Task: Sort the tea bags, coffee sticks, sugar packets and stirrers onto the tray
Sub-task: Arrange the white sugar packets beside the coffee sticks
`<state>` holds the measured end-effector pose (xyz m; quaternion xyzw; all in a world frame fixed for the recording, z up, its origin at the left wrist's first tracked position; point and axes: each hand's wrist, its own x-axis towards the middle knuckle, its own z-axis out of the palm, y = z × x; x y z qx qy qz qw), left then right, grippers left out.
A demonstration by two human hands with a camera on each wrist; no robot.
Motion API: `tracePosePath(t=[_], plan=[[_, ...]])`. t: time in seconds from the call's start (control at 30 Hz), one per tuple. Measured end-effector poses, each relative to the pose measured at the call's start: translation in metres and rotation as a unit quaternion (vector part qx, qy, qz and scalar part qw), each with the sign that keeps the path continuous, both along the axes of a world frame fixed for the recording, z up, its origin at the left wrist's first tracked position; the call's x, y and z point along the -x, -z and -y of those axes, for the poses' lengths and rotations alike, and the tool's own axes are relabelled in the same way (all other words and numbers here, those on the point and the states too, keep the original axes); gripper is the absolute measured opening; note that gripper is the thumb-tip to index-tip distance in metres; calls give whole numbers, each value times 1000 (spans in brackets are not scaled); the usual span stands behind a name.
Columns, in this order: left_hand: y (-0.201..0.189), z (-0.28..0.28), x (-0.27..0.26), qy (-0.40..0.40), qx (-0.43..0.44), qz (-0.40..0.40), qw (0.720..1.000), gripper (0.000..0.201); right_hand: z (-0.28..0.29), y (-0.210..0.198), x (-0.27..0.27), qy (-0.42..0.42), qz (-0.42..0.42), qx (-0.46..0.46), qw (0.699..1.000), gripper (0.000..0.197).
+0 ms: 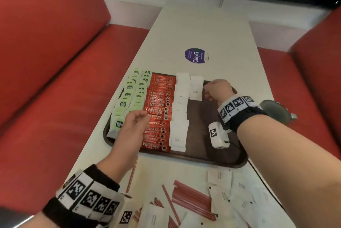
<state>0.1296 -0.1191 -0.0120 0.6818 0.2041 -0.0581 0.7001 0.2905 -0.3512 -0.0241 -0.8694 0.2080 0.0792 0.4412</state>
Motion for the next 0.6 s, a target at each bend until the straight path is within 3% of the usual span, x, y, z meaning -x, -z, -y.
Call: tracePosePath(t=[0.1, 0.17, 0.27, 0.37, 0.43, 0.6], plan=[[-10, -2, 10, 29, -17, 23, 999, 7, 4, -34, 62, -57, 106, -42, 992, 8], [-14, -1, 19, 58, -47, 37, 997, 7, 13, -50, 116, -122, 125, -32, 984, 5], [-15, 9, 35, 116, -97, 44, 987, 8, 40, -52, 188, -196, 64, 49, 977, 5], [-14, 26, 54, 197, -151, 46, 967, 7, 75, -36, 243, -165, 3, 115, 979, 7], [-12, 40, 66, 272, -198, 45, 941, 8, 96, -24, 268, -127, -16, 157, 979, 7], [0, 88, 81, 436, -319, 66, 839, 17, 122, 3, 288, -135, -58, 252, 956, 36]])
